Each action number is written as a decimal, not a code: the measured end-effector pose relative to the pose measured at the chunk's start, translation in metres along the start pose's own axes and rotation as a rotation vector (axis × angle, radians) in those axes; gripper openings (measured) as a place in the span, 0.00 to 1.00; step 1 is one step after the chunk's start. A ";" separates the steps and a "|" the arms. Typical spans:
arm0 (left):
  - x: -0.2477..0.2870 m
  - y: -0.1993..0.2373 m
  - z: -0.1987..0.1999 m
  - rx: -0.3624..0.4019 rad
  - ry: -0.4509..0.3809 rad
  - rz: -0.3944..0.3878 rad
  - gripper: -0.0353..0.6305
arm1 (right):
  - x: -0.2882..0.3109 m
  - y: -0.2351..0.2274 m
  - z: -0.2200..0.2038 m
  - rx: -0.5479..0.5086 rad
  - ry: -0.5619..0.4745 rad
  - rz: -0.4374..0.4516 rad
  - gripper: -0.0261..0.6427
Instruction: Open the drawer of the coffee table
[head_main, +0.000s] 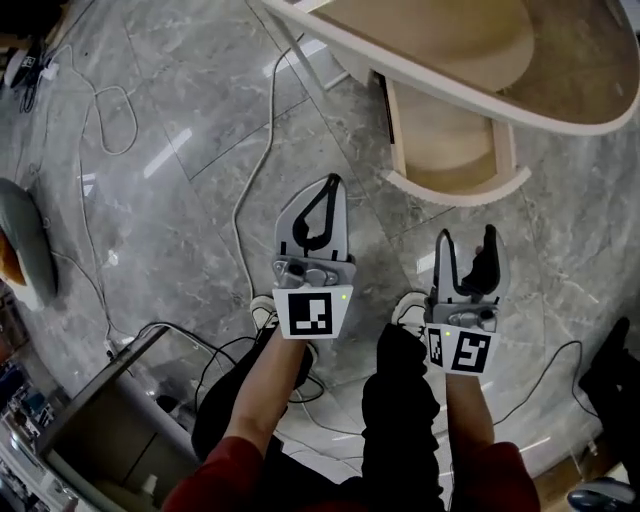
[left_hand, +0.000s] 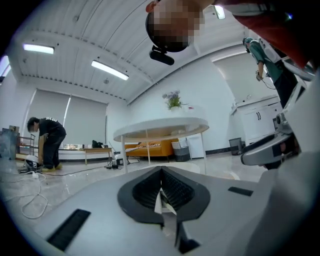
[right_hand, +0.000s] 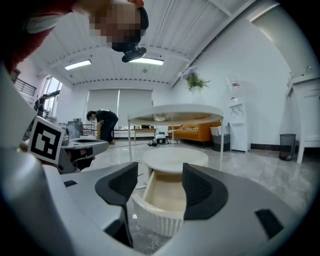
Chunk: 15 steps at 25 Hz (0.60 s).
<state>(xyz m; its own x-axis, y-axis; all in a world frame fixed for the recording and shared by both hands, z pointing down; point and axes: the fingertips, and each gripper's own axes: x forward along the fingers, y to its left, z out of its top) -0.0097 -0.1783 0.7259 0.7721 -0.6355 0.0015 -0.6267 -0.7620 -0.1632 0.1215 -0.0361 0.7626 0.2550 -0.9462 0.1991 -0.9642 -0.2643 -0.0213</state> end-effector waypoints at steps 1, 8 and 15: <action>-0.003 0.009 0.019 -0.005 0.008 0.017 0.07 | -0.001 0.006 0.024 -0.012 0.001 0.017 0.44; -0.028 0.055 0.189 -0.005 0.073 0.044 0.07 | -0.029 0.037 0.204 -0.002 -0.011 0.044 0.44; -0.047 0.080 0.384 -0.038 0.214 0.046 0.07 | -0.057 0.030 0.417 0.016 -0.079 0.050 0.44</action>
<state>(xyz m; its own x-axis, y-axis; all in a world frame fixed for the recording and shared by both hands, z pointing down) -0.0562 -0.1617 0.3336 0.7054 -0.6787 0.2046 -0.6675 -0.7331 -0.1307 0.1085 -0.0677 0.3416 0.2120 -0.9699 0.1200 -0.9748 -0.2187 -0.0453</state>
